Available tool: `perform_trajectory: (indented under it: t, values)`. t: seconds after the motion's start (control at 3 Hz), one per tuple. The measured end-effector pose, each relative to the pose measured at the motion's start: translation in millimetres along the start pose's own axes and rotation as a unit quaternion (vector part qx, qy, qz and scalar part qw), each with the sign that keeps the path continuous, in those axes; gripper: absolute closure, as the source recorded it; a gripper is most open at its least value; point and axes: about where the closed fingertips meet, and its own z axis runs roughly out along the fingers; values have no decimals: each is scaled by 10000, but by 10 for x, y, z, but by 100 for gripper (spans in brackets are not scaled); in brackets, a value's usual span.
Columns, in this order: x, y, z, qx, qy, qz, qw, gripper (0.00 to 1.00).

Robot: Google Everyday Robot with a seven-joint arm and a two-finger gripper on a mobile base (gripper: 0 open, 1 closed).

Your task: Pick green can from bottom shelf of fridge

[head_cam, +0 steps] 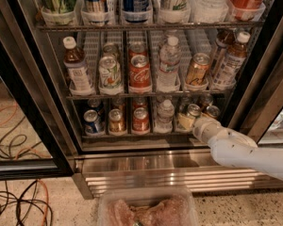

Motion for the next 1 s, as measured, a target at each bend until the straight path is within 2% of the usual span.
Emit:
perform_trajectory:
  t: [0.33,0.67,1.0]
  values:
    - [-40,20,-42,-34,9,14,10000,100]
    - [-131,117,-262,-189,145,152,9996,100]
    - [-13,366,-463,-444,535,426,9967,100]
